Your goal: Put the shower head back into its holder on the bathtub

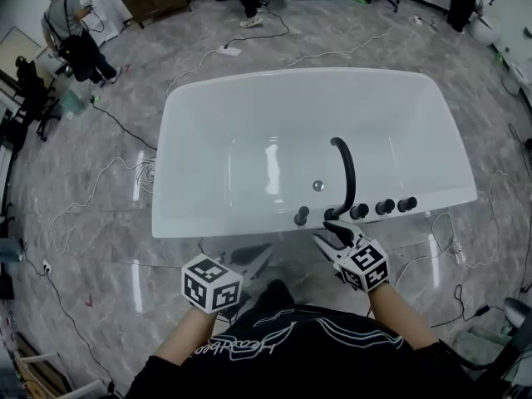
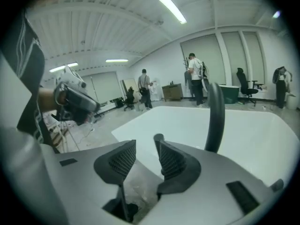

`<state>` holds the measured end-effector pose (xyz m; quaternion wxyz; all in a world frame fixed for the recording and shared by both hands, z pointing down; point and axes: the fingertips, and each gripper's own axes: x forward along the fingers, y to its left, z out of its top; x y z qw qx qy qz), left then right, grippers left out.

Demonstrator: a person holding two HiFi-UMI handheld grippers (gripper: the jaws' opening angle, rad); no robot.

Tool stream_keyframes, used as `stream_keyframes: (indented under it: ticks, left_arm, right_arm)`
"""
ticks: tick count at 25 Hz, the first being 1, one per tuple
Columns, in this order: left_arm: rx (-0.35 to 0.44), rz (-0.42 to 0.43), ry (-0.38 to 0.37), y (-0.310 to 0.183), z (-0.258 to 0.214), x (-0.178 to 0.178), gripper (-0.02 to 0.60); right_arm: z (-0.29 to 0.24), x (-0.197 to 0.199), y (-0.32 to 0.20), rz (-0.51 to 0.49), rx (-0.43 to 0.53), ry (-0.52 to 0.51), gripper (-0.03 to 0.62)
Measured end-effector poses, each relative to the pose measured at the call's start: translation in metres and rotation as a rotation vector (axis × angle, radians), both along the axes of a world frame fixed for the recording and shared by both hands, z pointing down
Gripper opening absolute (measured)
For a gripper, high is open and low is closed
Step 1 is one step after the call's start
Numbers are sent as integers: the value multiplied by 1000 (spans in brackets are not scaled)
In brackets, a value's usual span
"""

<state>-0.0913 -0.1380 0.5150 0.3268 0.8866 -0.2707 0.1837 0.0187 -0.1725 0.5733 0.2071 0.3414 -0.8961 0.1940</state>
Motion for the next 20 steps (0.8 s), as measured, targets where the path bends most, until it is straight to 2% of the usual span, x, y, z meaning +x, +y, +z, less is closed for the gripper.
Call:
stream_keyframes:
  ticks: [3,8,13,16,20]
  left_arm:
    - [41,22,27,23,-21,27,5]
    - [123,66,69,63,-62,73,5]
    - [210,109,81,102,-100,110,5]
    - [251,109,73,117,-110,120,5]
    - [279,91,79,131,-120,129,5]
  right_arm:
    - [-55,6,44,-111,17,-99,144]
    - [-124,21,103,-242,68,-159,61]
    - [-175,38,132,-219,89,-294,28]
    - [-184,46,142,-188,122,-297,20]
    - [-193,52,155,-203,154,-308,17]
